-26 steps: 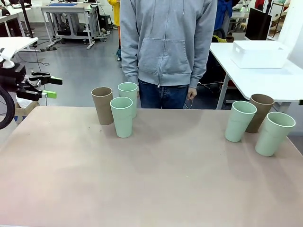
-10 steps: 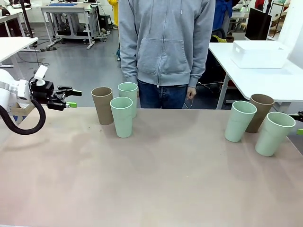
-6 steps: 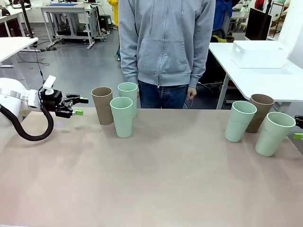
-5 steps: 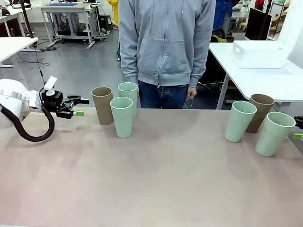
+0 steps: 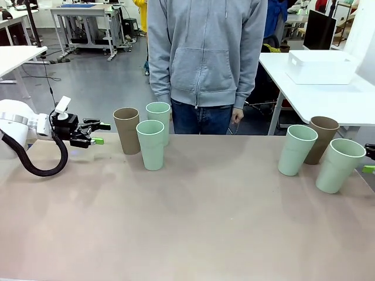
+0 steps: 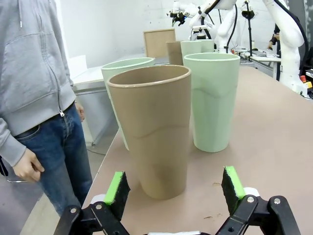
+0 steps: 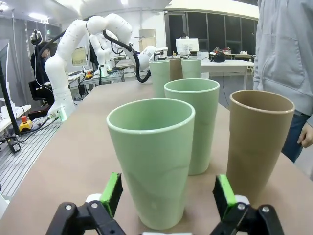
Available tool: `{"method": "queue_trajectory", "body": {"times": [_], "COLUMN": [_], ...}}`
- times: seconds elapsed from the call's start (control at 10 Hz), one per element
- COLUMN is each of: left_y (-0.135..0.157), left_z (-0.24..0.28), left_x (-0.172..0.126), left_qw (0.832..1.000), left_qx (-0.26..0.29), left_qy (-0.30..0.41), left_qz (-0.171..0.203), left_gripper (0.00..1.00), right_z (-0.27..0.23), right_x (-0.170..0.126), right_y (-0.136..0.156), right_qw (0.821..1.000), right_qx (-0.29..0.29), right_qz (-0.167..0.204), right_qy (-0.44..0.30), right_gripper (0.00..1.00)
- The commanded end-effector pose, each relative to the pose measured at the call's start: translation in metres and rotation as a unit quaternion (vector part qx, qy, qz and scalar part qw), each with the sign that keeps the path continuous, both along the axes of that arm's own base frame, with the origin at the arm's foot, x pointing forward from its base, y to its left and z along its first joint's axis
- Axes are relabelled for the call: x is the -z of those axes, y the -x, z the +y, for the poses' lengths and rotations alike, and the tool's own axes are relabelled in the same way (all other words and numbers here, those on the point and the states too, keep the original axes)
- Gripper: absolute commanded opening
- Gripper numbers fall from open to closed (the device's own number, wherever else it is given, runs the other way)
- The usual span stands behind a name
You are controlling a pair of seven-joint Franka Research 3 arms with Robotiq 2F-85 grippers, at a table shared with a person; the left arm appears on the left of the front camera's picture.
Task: Stack the cups and store them in the basket.
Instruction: Pick up two Reusable plastic cups , one in each hand.
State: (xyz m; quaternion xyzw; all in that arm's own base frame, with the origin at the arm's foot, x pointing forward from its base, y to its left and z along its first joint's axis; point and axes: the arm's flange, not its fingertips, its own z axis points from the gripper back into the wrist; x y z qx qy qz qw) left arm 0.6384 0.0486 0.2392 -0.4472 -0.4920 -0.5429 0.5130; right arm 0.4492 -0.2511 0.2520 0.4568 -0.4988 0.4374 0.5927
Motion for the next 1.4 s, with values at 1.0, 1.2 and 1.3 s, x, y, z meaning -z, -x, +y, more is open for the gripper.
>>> {"method": "queue_trajectory", "body": {"times": [1.0,1.2,1.3], "left_y": [0.002,0.001,0.0], "left_z": [-0.034,-0.036,-0.037], "left_x": [-0.005,-0.005,-0.006], "left_qw": [0.998,0.997,0.997], "left_qx": [-0.06,-0.062,-0.062], "left_qy": [0.03,0.036,0.038], "left_qz": [0.006,0.009,0.01], "left_gripper": [1.0,1.0,1.0], "right_z": [0.033,0.038,0.04], "right_x": [0.022,0.025,0.027], "right_y": [0.006,0.004,0.004], "right_qw": [0.999,0.999,0.999], "right_qx": [-0.023,-0.027,-0.028], "right_qz": [-0.024,-0.023,-0.021], "right_qy": [-0.007,-0.009,-0.01], "right_gripper": [1.0,1.0,1.0]}}
